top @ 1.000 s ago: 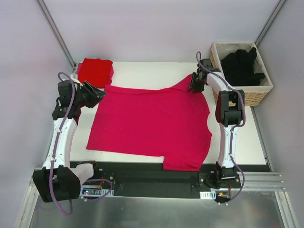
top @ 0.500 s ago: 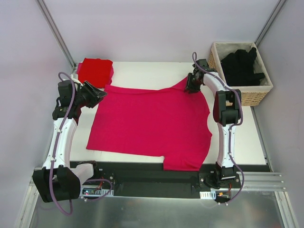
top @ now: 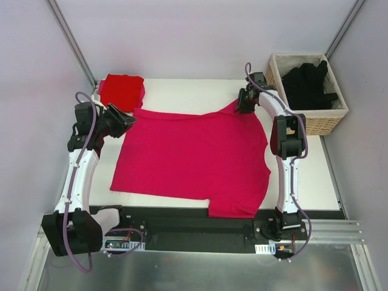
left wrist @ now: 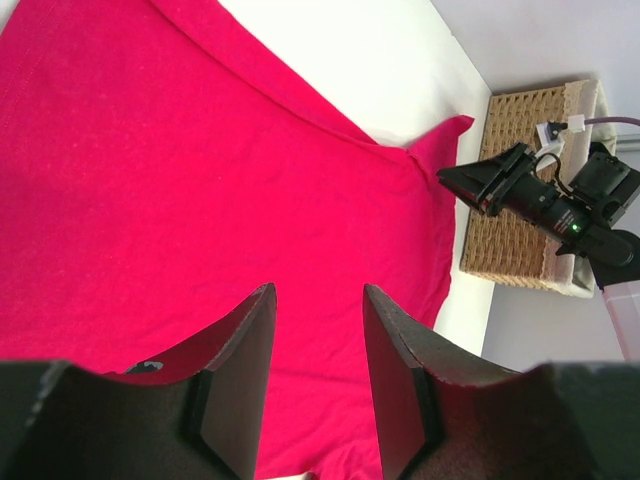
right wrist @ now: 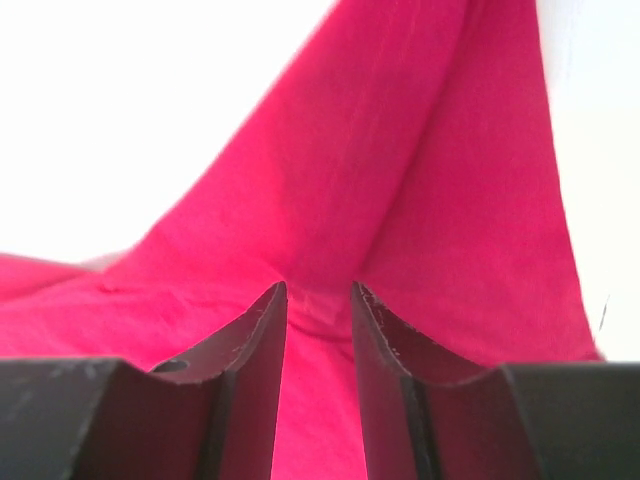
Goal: Fold and stack the t-shirts
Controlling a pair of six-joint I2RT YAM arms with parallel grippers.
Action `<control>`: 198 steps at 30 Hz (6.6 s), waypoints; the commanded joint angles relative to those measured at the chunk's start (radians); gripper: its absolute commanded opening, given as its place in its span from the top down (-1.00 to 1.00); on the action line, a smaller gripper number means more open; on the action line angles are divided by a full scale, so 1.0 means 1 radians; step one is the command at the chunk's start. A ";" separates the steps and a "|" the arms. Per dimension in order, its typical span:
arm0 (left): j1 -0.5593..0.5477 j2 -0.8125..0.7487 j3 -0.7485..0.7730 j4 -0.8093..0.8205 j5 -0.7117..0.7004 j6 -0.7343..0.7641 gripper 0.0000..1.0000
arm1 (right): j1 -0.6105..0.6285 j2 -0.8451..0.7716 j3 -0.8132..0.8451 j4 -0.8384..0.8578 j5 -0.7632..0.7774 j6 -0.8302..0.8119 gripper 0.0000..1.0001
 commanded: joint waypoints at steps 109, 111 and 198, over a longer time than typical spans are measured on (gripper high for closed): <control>-0.002 -0.099 0.068 -0.144 0.055 0.161 0.21 | 0.077 -0.190 -0.316 -0.309 0.372 -0.108 0.98; -0.002 -0.100 0.079 -0.158 0.049 0.160 0.21 | 0.074 -0.158 -0.232 -0.352 0.396 -0.116 0.98; 0.000 1.099 0.777 -0.053 -0.167 0.166 0.21 | -0.099 -0.544 -0.243 -0.394 0.367 -0.236 0.07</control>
